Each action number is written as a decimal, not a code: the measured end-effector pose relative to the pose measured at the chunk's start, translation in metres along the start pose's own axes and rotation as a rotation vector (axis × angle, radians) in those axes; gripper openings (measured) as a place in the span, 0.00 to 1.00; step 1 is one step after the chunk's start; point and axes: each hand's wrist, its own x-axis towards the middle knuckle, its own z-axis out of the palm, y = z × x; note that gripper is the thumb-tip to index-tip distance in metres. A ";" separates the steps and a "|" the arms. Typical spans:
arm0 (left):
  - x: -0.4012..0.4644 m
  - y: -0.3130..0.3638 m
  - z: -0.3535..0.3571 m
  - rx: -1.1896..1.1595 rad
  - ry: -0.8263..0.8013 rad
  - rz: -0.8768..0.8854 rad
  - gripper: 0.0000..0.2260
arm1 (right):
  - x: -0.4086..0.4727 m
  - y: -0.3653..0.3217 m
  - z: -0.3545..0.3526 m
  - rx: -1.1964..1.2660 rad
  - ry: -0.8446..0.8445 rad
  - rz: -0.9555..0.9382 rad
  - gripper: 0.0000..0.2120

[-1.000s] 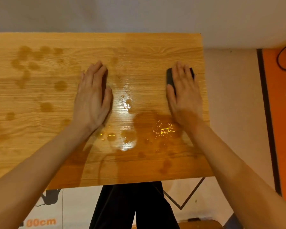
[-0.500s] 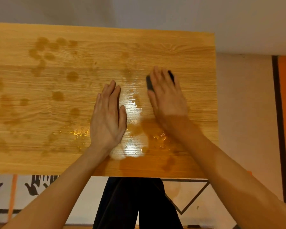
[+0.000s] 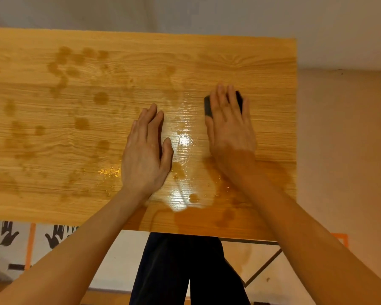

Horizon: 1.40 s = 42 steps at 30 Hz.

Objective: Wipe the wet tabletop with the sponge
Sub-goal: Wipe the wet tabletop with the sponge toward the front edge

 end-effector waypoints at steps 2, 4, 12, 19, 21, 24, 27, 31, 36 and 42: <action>-0.001 0.000 0.000 0.007 -0.009 -0.003 0.23 | -0.011 -0.004 0.002 0.024 0.033 0.050 0.25; -0.001 0.000 0.000 0.014 -0.012 -0.002 0.23 | -0.058 -0.008 0.005 -0.009 -0.004 -0.085 0.29; 0.001 0.001 -0.001 0.019 -0.011 -0.015 0.23 | -0.026 0.034 -0.008 0.062 0.016 -0.025 0.26; -0.001 0.001 -0.001 0.022 -0.002 -0.022 0.24 | -0.115 0.030 -0.003 0.060 -0.042 -0.085 0.26; 0.000 0.002 -0.001 0.025 0.000 -0.028 0.24 | -0.128 0.041 -0.005 0.067 -0.072 -0.165 0.26; 0.001 0.003 -0.002 0.032 0.000 -0.022 0.24 | -0.073 0.058 -0.010 0.098 -0.022 -0.060 0.26; -0.001 0.002 -0.002 0.030 0.001 -0.019 0.24 | -0.024 0.071 -0.008 0.120 0.042 0.101 0.26; -0.001 0.003 -0.002 0.017 0.004 -0.013 0.23 | -0.100 0.068 -0.008 0.146 0.020 0.090 0.25; 0.001 0.002 -0.001 0.013 0.008 -0.001 0.23 | -0.126 0.080 -0.015 0.137 -0.042 0.052 0.26; -0.002 -0.002 0.001 -0.003 0.012 0.014 0.24 | -0.063 0.083 -0.007 0.092 0.035 0.177 0.24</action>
